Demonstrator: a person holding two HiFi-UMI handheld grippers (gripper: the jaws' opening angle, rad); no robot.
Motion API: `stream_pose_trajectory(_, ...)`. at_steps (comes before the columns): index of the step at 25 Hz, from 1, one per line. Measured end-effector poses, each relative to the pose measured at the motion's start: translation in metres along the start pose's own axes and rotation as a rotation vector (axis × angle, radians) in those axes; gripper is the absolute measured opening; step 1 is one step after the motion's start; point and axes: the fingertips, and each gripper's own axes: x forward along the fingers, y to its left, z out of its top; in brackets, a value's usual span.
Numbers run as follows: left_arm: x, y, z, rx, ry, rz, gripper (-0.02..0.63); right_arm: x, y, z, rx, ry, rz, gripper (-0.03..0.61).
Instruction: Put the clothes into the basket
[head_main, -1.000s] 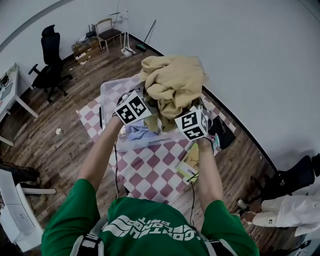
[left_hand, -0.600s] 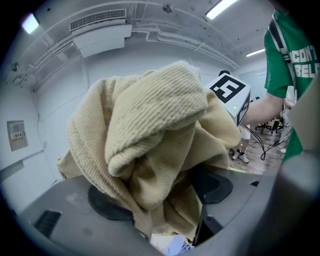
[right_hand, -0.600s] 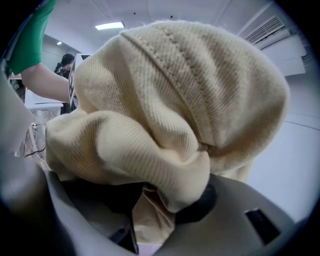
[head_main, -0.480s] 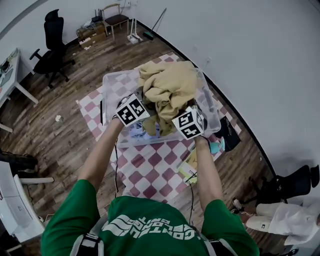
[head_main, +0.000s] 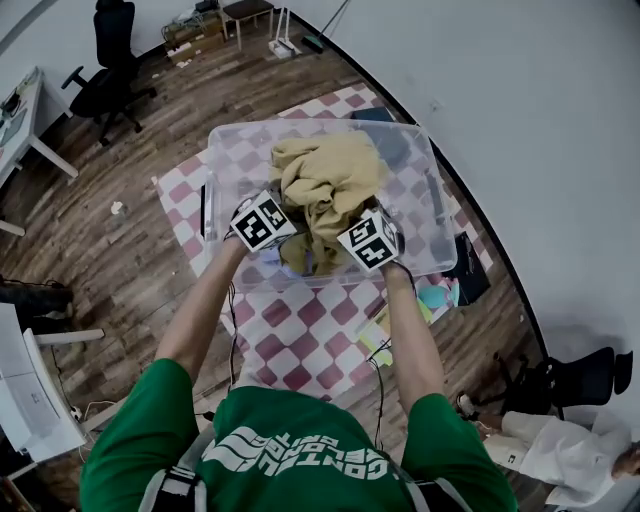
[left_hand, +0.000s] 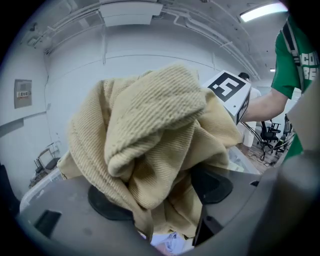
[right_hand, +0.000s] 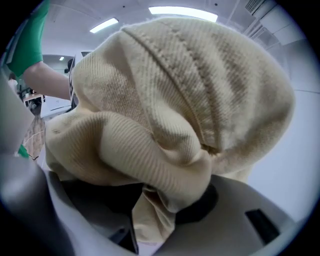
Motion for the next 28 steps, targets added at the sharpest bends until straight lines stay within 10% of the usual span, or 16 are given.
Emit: stream_pose_trajectory(28,0.060,0.003,-0.172,-0.345,0.288,-0.050,0.357,0.134,0.090,-0.110,0.044,0.338,0.465,0.183)
